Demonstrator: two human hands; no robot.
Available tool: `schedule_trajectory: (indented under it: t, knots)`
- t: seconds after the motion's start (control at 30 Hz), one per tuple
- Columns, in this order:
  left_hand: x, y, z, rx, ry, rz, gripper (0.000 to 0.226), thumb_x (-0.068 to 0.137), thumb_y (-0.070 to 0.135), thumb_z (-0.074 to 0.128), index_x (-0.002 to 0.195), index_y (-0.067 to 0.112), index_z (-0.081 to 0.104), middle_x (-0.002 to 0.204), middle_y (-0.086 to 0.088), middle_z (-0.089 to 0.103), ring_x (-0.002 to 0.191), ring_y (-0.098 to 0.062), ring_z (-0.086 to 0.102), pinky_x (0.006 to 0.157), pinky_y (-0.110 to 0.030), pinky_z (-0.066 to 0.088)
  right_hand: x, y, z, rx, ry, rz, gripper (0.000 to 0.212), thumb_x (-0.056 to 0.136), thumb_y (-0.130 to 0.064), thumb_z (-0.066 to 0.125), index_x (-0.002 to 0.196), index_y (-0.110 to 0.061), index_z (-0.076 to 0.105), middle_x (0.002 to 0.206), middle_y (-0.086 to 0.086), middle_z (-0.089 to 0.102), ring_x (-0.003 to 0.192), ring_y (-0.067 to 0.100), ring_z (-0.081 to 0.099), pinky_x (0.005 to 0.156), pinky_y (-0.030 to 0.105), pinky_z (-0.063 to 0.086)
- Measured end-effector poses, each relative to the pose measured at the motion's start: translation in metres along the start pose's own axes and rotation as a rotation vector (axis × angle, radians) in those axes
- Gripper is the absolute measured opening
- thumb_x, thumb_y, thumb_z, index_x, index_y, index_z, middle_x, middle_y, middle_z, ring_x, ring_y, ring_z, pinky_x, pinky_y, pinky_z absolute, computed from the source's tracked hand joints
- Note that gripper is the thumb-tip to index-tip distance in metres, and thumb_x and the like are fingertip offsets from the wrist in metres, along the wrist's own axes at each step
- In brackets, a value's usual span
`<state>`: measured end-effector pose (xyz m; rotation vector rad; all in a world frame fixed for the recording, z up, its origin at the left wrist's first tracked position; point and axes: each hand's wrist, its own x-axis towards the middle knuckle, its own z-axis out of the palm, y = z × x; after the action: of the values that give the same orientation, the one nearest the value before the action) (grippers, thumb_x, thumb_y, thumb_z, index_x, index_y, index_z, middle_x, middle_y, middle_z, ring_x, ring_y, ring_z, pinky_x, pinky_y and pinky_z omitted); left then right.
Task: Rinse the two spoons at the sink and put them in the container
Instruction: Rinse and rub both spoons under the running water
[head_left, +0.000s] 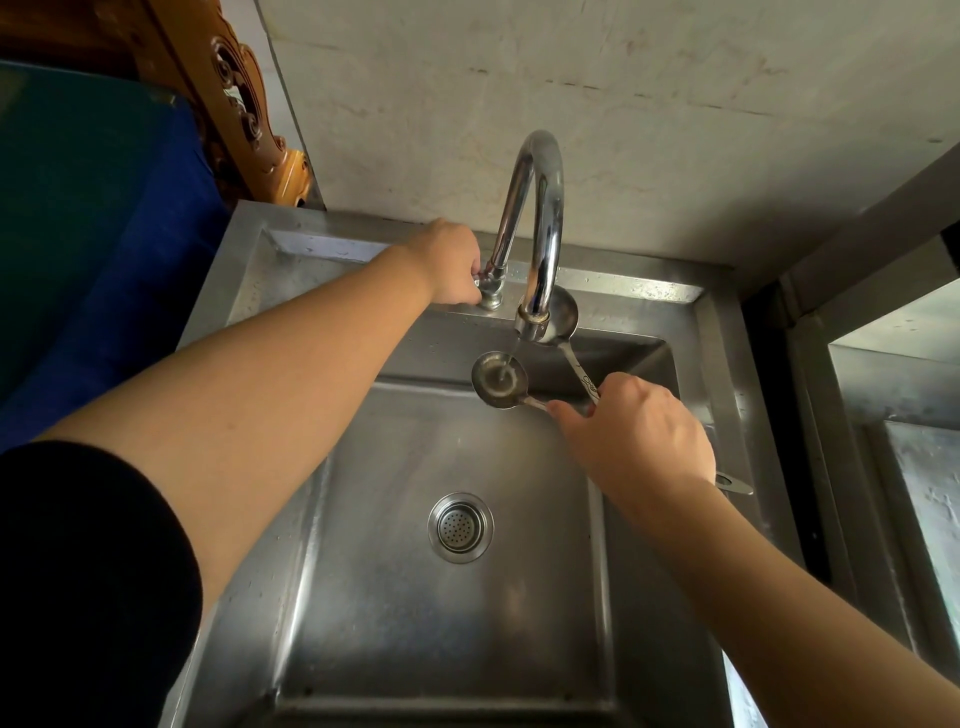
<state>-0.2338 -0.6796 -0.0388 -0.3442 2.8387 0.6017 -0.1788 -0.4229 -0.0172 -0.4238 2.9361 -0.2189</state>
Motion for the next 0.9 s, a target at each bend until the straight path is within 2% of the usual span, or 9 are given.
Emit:
schedule_trajectory:
  t: [0.17, 0.23, 0.33, 0.4, 0.43, 0.47, 0.57, 0.67, 0.9]
  knots:
    - [0.001, -0.002, 0.001, -0.002, -0.013, -0.003, 0.022, 0.077, 0.018, 0.075, 0.096, 0.006, 0.079, 0.077, -0.007, 0.068, 0.077, -0.025, 0.062, 0.064, -0.028, 0.043, 0.001, 0.0, 0.001, 0.004, -0.002, 0.005, 0.042, 0.082, -0.065, 0.056, 0.076, -0.023, 0.058, 0.064, -0.005, 0.053, 0.066, 0.025, 0.06, 0.056, 0.031, 0.043]
    - [-0.004, -0.005, 0.004, -0.02, -0.007, -0.019, 0.026, 0.08, 0.027, 0.074, 0.099, 0.01, 0.08, 0.08, -0.005, 0.069, 0.081, -0.025, 0.063, 0.067, -0.029, 0.047, 0.001, -0.001, 0.001, -0.004, 0.0, 0.006, 0.042, 0.082, -0.065, 0.056, 0.076, -0.023, 0.057, 0.064, -0.005, 0.053, 0.065, 0.025, 0.06, 0.056, 0.031, 0.042]
    - [-0.023, -0.008, 0.021, -0.175, 0.252, -0.081, 0.037, 0.09, 0.037, 0.065, 0.116, 0.013, 0.073, 0.11, -0.009, 0.067, 0.104, -0.026, 0.061, 0.087, -0.034, 0.049, 0.0, -0.001, 0.001, 0.006, -0.002, 0.006, 0.04, 0.083, -0.061, 0.054, 0.075, -0.022, 0.057, 0.063, -0.004, 0.056, 0.062, 0.023, 0.06, 0.056, 0.032, 0.048]
    - [-0.046, -0.004, 0.037, -0.395, 0.451, -0.14, 0.029, 0.095, 0.031, 0.056, 0.116, 0.016, 0.071, 0.112, -0.005, 0.066, 0.103, -0.02, 0.061, 0.084, -0.027, 0.048, -0.002, -0.001, 0.001, 0.01, -0.005, -0.002, 0.038, 0.084, -0.058, 0.054, 0.076, -0.021, 0.059, 0.064, -0.003, 0.057, 0.062, 0.023, 0.06, 0.058, 0.033, 0.051]
    - [-0.057, -0.001, 0.048, -0.535, 0.47, -0.175, 0.026, 0.095, 0.028, 0.055, 0.112, 0.019, 0.072, 0.109, -0.001, 0.068, 0.099, -0.016, 0.062, 0.08, -0.022, 0.047, -0.002, -0.001, 0.001, 0.008, -0.003, -0.005, 0.038, 0.085, -0.057, 0.054, 0.077, -0.02, 0.059, 0.064, -0.002, 0.057, 0.063, 0.023, 0.06, 0.058, 0.033, 0.05]
    - [-0.068, 0.002, 0.058, -0.707, 0.436, -0.218, 0.024, 0.094, 0.027, 0.055, 0.109, 0.022, 0.073, 0.104, 0.003, 0.07, 0.096, -0.013, 0.063, 0.077, -0.019, 0.047, -0.003, -0.002, 0.001, 0.008, 0.001, -0.005, 0.038, 0.085, -0.056, 0.054, 0.078, -0.02, 0.06, 0.064, -0.002, 0.057, 0.063, 0.023, 0.06, 0.057, 0.032, 0.048]
    - [-0.096, 0.015, 0.081, -1.118, 0.233, -0.303, 0.034, 0.08, 0.029, 0.05, 0.106, 0.029, 0.071, 0.092, 0.004, 0.069, 0.087, -0.015, 0.064, 0.075, -0.026, 0.052, -0.007, -0.003, 0.0, 0.024, 0.014, 0.009, 0.034, 0.085, -0.052, 0.057, 0.076, -0.019, 0.059, 0.06, -0.005, 0.051, 0.058, 0.023, 0.054, 0.053, 0.029, 0.038]
    - [-0.112, 0.023, 0.099, -1.238, 0.148, -0.274, 0.039, 0.075, 0.027, 0.051, 0.107, 0.032, 0.07, 0.094, 0.005, 0.07, 0.083, -0.01, 0.063, 0.066, -0.023, 0.054, -0.011, -0.005, -0.001, 0.057, 0.0, 0.023, 0.03, 0.085, -0.047, 0.059, 0.076, -0.018, 0.058, 0.061, -0.006, 0.053, 0.056, 0.019, 0.052, 0.049, 0.028, 0.034]
    - [-0.113, 0.025, 0.109, -1.475, 0.146, -0.305, 0.04, 0.066, 0.014, 0.062, 0.102, 0.028, 0.071, 0.105, -0.009, 0.07, 0.094, -0.024, 0.067, 0.087, -0.05, 0.057, -0.015, -0.005, -0.006, 0.133, -0.08, 0.089, 0.035, 0.081, -0.052, 0.063, 0.077, -0.017, 0.061, 0.07, -0.002, 0.061, 0.067, 0.024, 0.058, 0.057, 0.03, 0.042]
